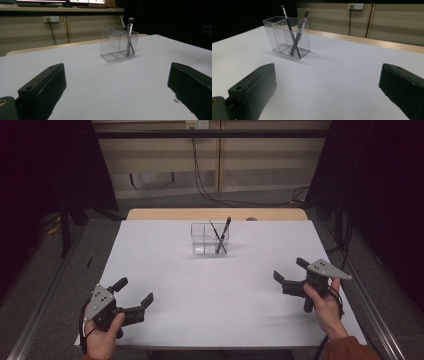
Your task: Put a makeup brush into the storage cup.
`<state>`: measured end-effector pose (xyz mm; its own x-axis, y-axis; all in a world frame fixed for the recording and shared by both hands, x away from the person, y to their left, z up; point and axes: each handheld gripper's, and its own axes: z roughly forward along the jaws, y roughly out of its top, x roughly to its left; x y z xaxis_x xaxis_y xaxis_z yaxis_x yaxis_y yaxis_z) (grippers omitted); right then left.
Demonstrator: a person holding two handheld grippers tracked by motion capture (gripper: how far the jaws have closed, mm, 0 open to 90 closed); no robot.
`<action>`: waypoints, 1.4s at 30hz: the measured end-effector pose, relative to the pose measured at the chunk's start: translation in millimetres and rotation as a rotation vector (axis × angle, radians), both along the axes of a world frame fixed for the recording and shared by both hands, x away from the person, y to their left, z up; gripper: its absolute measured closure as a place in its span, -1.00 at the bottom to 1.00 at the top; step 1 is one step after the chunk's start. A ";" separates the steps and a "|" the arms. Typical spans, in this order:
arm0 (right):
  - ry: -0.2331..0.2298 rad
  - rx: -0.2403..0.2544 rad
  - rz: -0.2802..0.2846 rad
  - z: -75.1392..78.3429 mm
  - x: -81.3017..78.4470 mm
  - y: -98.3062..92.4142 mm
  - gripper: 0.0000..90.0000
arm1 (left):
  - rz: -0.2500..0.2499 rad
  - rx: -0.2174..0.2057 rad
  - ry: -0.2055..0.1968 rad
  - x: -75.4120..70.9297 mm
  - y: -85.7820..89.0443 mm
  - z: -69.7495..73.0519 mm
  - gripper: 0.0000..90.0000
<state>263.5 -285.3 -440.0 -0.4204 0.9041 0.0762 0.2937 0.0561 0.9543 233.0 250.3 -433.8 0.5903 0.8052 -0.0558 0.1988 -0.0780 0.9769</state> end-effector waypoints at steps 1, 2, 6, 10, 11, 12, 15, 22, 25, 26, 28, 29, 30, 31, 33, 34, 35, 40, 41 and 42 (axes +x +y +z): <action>-0.003 -0.004 -0.002 -0.1 -2.1 -0.6 -1.00 | -0.001 0.000 0.000 -0.1 -0.2 -0.1 -0.96; -0.010 -0.008 -0.005 0.2 -3.9 -1.6 -1.00 | -0.001 -0.002 0.000 -0.2 -0.6 -0.2 -0.96; -0.034 -0.003 -0.022 0.2 -12.8 -7.4 -1.00 | -0.003 0.001 0.000 -0.8 -0.5 -0.3 -0.96; -0.031 -0.008 -0.036 -6.6 -21.6 -13.9 -1.00 | -0.004 0.000 0.001 -1.5 -0.3 -0.1 -0.96; -0.030 -0.008 -0.042 -7.9 -23.6 -14.9 -1.00 | -0.005 0.002 -0.001 -1.6 -0.4 0.0 -0.96; -0.036 -0.014 -0.046 -8.6 -25.5 -15.8 -0.99 | -0.007 0.004 -0.002 -1.7 -0.4 0.1 -0.96; -0.054 -0.017 -0.044 -8.3 -32.6 -16.9 -1.00 | -0.007 0.005 -0.001 -2.0 -0.3 -0.2 -0.96; -0.066 -0.027 -0.040 -12.5 -46.7 -21.3 -1.00 | -0.007 0.008 0.001 -2.2 -0.5 -0.3 -0.96; -0.078 -0.023 -0.050 -13.6 -51.3 -25.8 -1.00 | -0.006 0.009 0.002 -2.8 -0.5 -0.4 -0.96; -0.079 -0.021 -0.053 -14.1 -53.4 -27.3 -1.00 | -0.004 0.007 0.001 -3.0 -0.1 -0.5 -0.96; -0.082 -0.017 -0.056 -14.4 -57.2 -30.4 -1.00 | -0.002 0.005 0.001 -3.1 0.6 -0.7 -0.96; -0.085 -0.014 -0.059 -14.3 -58.5 -31.7 -1.00 | -0.002 0.007 0.002 -3.2 0.8 -0.7 -0.96; -0.089 -0.006 -0.064 -13.9 -59.7 -32.7 -1.00 | -0.003 0.010 0.001 -3.2 0.8 -0.7 -0.96; -0.092 -0.006 -0.070 -13.6 -60.8 -33.4 -1.00 | -0.005 0.007 0.001 -3.5 0.4 -0.7 -0.96; -0.092 -0.008 -0.067 -13.9 -63.7 -34.5 -1.00 | -0.010 0.005 -0.003 -4.1 0.0 -0.5 -0.96; -0.093 -0.008 -0.070 -13.9 -65.7 -35.0 -1.00 | -0.009 0.005 -0.001 -4.4 0.2 -0.6 -0.96; -0.091 0.000 -0.069 -14.0 -67.7 -35.6 -1.00 | -0.012 0.013 -0.001 -4.3 0.9 -0.7 -0.96; -0.095 0.016 -0.078 -13.2 -70.0 -37.4 -1.00 | -0.008 0.007 0.000 -6.2 1.1 -0.4 -0.96; -0.094 0.014 -0.077 -13.3 -69.8 -37.3 -1.00 | -0.009 0.004 0.001 -6.6 1.0 -0.2 -0.96; -0.093 0.015 -0.075 -13.5 -69.6 -37.3 -1.00 | -0.009 0.004 0.000 -6.8 1.0 -0.1 -0.96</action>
